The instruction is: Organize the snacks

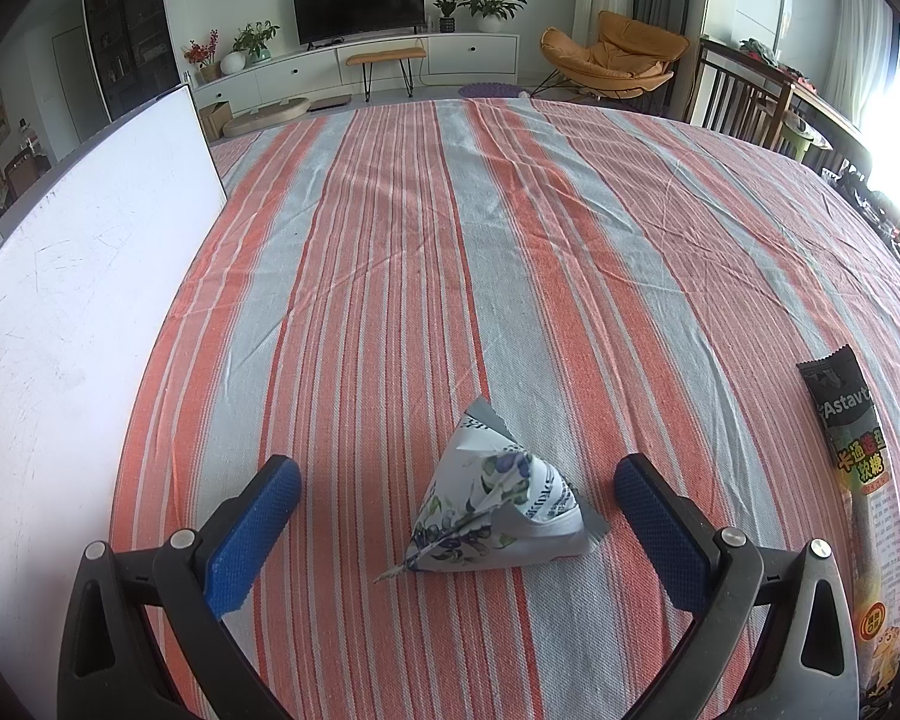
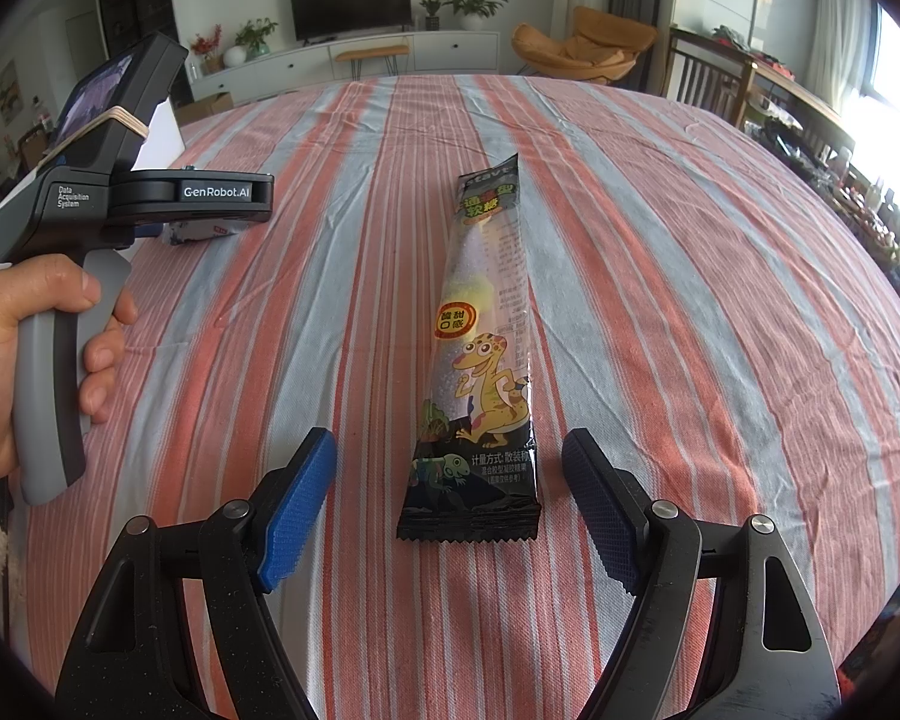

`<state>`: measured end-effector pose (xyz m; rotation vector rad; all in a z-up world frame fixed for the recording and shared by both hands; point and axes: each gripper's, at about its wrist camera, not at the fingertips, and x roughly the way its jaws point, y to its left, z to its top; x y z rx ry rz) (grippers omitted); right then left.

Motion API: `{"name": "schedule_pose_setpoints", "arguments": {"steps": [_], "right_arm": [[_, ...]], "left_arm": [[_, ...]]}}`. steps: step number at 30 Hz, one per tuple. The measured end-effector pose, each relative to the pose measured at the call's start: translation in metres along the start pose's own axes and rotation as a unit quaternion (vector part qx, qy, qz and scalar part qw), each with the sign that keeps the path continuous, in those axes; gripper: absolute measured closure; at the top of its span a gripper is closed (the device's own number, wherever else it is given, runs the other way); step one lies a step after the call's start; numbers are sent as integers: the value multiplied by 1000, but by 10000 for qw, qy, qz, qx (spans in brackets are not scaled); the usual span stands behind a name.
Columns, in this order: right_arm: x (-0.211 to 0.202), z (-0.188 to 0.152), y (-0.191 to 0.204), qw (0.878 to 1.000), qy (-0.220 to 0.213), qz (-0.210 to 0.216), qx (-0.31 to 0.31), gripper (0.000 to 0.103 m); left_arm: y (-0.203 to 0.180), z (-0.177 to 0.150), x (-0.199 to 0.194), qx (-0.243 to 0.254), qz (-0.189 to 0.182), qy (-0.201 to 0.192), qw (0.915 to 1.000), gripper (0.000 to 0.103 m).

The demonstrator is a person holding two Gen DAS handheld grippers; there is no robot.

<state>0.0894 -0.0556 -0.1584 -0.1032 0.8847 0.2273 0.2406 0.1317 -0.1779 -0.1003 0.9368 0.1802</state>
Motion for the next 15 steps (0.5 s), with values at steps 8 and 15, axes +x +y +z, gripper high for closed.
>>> {"name": "schedule_pose_setpoints", "arguments": {"steps": [8, 15], "right_arm": [[0, 0, 0, 10000, 1, 11, 1, 23], [-34, 10, -67, 9828, -496, 935, 1515, 23]], "left_arm": [[-3, 1, -4, 218, -183, 357, 9990, 7], [8, -10, -38, 86, -734, 257, 9969, 65]]}}
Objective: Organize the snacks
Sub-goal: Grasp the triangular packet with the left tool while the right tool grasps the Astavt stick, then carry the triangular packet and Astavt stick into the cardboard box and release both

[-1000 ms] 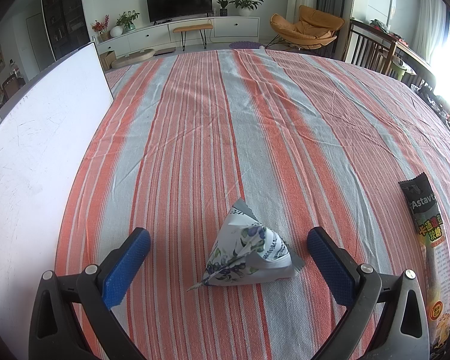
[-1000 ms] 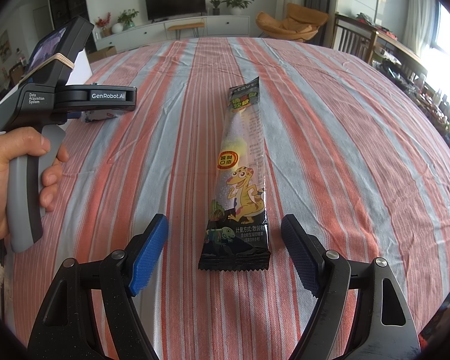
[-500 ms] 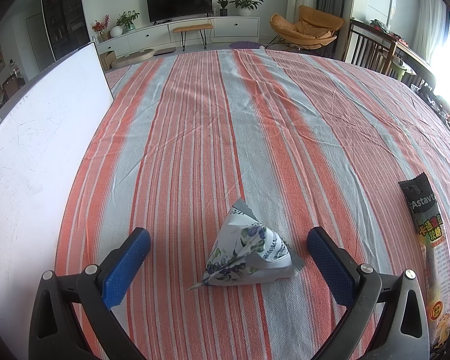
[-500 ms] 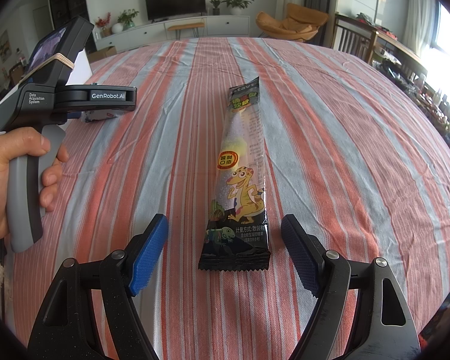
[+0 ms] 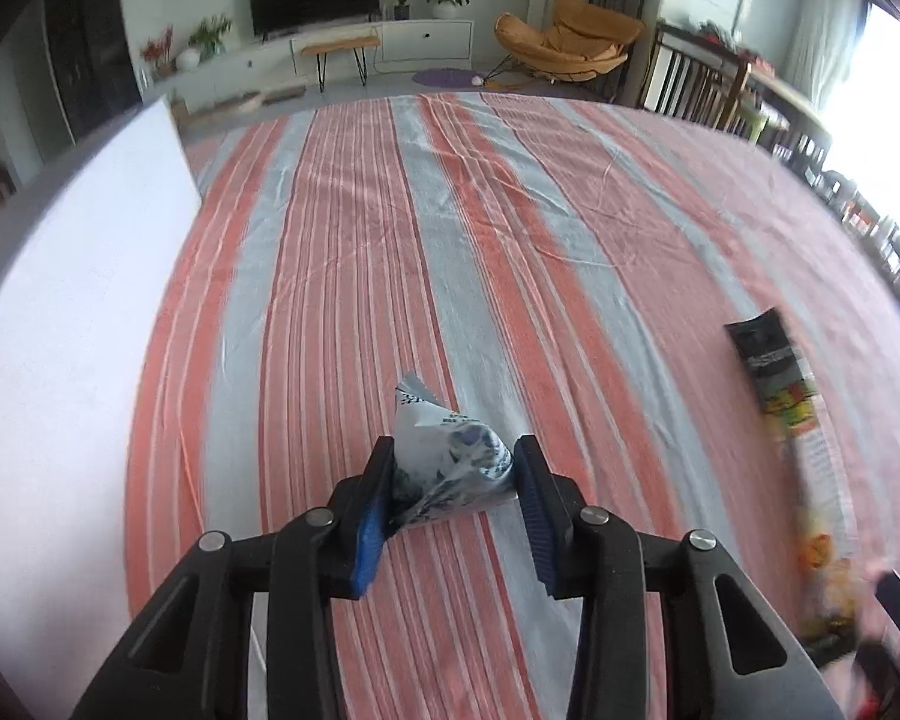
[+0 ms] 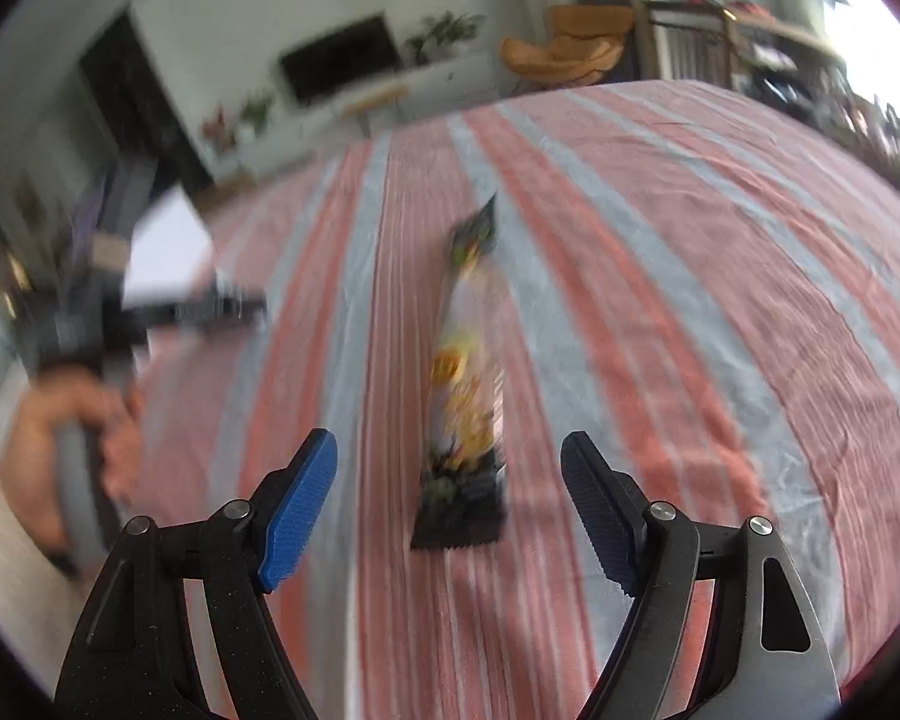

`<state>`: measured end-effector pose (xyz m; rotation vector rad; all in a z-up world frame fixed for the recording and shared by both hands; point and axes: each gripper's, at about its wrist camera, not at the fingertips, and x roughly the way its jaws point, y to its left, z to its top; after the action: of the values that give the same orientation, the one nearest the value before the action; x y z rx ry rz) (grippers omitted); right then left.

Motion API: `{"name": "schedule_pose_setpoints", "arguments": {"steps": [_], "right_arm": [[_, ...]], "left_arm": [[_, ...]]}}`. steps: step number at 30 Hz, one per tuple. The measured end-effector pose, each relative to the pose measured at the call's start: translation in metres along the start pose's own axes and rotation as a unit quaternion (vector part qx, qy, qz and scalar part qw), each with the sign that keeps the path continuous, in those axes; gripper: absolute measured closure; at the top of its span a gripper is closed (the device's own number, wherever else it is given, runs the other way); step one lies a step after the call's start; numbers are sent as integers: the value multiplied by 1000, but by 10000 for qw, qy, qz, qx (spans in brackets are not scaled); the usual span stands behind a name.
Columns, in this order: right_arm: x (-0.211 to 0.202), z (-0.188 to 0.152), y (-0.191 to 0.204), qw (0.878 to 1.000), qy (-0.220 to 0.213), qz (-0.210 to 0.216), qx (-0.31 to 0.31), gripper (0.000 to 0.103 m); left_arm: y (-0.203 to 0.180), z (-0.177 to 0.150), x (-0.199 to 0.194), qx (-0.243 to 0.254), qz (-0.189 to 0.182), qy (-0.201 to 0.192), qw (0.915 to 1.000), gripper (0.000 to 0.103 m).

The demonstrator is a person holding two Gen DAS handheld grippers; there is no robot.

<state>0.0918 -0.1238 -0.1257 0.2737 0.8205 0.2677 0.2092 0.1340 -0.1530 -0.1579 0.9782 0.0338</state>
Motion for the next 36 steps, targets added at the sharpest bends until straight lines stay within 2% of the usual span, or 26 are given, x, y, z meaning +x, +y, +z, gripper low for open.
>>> {"name": "schedule_pose_setpoints", "arguments": {"steps": [1, 3, 6, 8, 10, 12, 13, 14, 15, 18, 22, 25, 27, 30, 32, 35, 36], "right_arm": [[1, 9, -3, 9998, 140, -103, 1, 22], [10, 27, 3, 9978, 596, -109, -254, 22], [36, 43, 28, 9886, 1273, -98, -796, 22], [54, 48, 41, 9847, 1400, -144, -1027, 24], [75, 52, 48, 9804, 1493, -520, -1174, 24], [93, 52, 47, 9769, 1689, -695, -1112, 26], [97, 50, 43, 9755, 1776, -749, -1058, 51], [94, 50, 44, 9746, 1663, -969, -1143, 69], [92, 50, 42, 9744, 1677, -957, -1150, 82], [78, 48, 30, 9798, 1652, -722, -868, 83], [37, 56, 29, 9898, 1391, 315, -53, 83], [13, 71, 71, 9803, 1408, 1361, 261, 83], [-1, 78, 126, 9694, 1425, 1996, 59, 83], [-19, 82, 219, 9505, 1431, 2707, -526, 83], [-22, 76, 274, 9393, 1502, 2960, -871, 83], [-13, 59, 346, 9260, 1557, 3127, -1431, 81], [-8, 52, 364, 9202, 1614, 3192, -1592, 73]], "left_arm": [[6, -5, -9, -182, -200, -59, 9996, 65], [10, -14, -22, -307, -340, -131, 9989, 65], [10, -27, -41, -463, -608, -199, 9969, 65], [5, -36, -57, -405, -676, -280, 9965, 65], [2, -44, -76, -329, -776, -360, 9958, 65], [3, -51, -95, -305, -869, -428, 9948, 65], [4, -56, -108, -287, -934, -462, 9941, 65], [6, -60, -121, -282, -991, -497, 9934, 65], [9, -65, -133, -279, -1055, -526, 9926, 65], [21, -75, -168, -288, -1220, -570, 9905, 65], [45, -84, -224, -354, -1387, -871, 9859, 65], [76, -85, -259, -565, -1251, -1156, 9838, 64], [101, -84, -276, -735, -985, -1333, 9834, 64], [149, -84, -289, -1049, -283, -1499, 9827, 64], [175, -87, -288, -1220, 107, -1507, 9810, 64], [208, -97, -277, -1379, 822, -1427, 9767, 64], [214, -100, -275, -1395, 1007, -1382, 9753, 61]]}}
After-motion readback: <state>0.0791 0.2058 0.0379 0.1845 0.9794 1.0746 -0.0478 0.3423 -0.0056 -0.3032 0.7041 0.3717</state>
